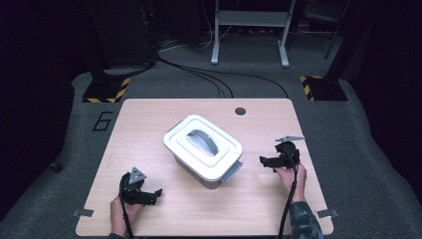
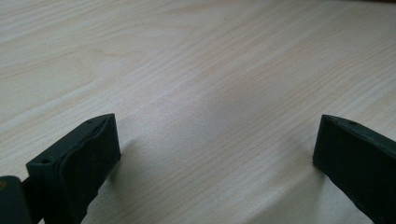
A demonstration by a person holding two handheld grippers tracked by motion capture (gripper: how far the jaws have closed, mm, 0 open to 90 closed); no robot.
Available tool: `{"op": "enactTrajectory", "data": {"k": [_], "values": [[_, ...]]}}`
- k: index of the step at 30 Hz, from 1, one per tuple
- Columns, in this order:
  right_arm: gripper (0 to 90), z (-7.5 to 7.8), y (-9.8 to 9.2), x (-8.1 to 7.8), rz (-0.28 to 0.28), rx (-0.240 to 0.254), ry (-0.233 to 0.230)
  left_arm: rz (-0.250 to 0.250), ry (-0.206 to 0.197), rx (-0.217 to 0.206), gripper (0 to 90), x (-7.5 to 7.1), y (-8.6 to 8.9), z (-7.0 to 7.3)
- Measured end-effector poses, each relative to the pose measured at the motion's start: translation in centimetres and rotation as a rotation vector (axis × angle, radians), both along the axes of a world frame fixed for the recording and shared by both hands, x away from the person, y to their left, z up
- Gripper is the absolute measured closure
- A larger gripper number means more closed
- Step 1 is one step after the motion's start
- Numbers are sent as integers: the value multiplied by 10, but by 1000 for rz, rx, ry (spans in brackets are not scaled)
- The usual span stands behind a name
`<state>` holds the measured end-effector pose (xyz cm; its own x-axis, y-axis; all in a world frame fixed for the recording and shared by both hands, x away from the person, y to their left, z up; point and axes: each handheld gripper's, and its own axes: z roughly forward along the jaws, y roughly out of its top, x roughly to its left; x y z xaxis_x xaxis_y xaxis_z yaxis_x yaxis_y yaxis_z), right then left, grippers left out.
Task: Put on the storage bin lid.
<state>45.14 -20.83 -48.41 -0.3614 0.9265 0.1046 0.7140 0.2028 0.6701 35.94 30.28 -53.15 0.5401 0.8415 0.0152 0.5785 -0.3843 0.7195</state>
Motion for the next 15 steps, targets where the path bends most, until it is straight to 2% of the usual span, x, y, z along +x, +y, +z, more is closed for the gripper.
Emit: {"op": "enactTrajectory", "data": {"k": [10,15], "values": [[29,-25,-7,-21,-30,-27,6,-1,0,1,4,0,0,0],[27,-36,-13,-32,-51,-38,-9,-1,4,-1,4,0,0,0]]}}
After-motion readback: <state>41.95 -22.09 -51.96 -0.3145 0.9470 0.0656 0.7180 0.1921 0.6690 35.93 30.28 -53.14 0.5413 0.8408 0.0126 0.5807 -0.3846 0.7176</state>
